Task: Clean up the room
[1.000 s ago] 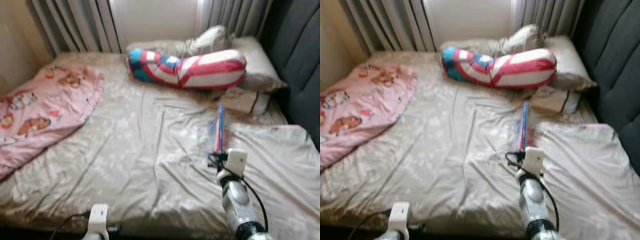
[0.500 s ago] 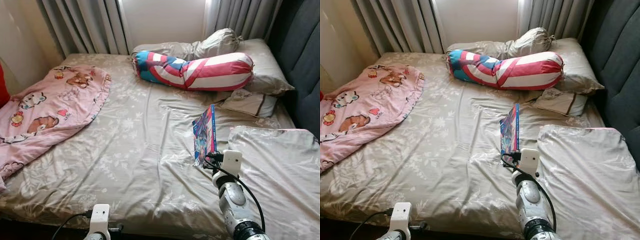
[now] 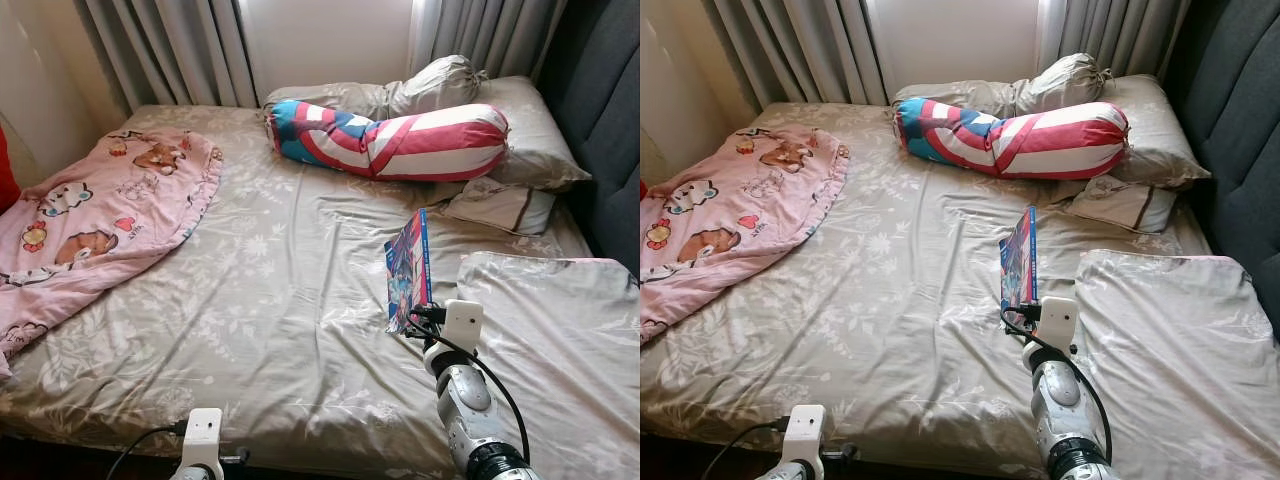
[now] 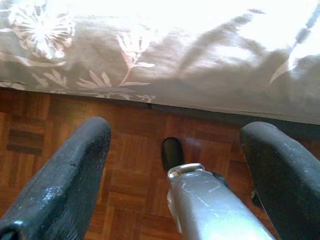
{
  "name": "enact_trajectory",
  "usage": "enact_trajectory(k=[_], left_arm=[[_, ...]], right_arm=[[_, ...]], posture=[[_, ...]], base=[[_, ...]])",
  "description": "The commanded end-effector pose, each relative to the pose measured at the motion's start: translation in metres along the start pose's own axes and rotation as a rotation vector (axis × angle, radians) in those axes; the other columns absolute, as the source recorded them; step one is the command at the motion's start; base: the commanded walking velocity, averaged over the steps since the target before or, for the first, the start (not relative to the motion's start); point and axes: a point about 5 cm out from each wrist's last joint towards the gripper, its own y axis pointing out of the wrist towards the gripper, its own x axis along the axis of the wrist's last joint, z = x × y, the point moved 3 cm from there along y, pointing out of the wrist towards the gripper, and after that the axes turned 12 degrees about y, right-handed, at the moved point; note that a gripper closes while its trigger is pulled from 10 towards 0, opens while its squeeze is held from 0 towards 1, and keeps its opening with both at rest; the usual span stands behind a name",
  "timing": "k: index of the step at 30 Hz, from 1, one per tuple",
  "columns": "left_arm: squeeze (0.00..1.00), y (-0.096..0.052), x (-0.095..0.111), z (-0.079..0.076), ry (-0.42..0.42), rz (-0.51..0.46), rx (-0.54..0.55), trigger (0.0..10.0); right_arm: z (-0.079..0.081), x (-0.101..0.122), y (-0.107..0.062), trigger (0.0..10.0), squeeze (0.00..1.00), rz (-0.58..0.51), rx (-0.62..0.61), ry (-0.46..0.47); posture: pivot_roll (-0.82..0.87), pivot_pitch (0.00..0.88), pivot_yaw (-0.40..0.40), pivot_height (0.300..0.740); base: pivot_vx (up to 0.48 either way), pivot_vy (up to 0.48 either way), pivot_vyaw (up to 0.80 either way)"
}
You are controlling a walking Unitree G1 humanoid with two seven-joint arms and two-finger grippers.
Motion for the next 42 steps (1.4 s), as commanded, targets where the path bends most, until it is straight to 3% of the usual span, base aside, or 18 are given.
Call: enact_trajectory(k=[1,18,30,42], left_arm=[[0.0,-0.001,-0.007,0.003,0.005,0.019,0.011,10.0],[0.0,-0.001,-0.003,0.005,0.007,0.014,0.01,10.0],[0.0,-0.002,-0.006,0.008,0.018,0.016,0.011,10.0],[0.0,0.001,-0.001,-0.012,0.032,0.022,-0.013,10.0]], right_arm=[[0.005,0.009,0.003,10.0,0.0,-0.032,0.019,-0.008],[0.003,0.011,0.003,10.0,0.0,-0.048,0.003,-0.009],[0.005,0.011,0.003,10.0,0.0,-0.058,0.014,-0.004],[0.006,0.012,0.003,10.0,0.0,-0.066,0.016,0.0]], posture=[[-0.02,0.037,0.031,0.74],[-0.02,0.04,0.032,0.74],[-0.02,0.04,0.032,0.74],[-0.02,0.041,0.033,0.74]], base=[[0.244,0.0,0.0],[0.257,0.0,0.0],[0.0,0.0,0.0],[0.0,0.0,0.0]])
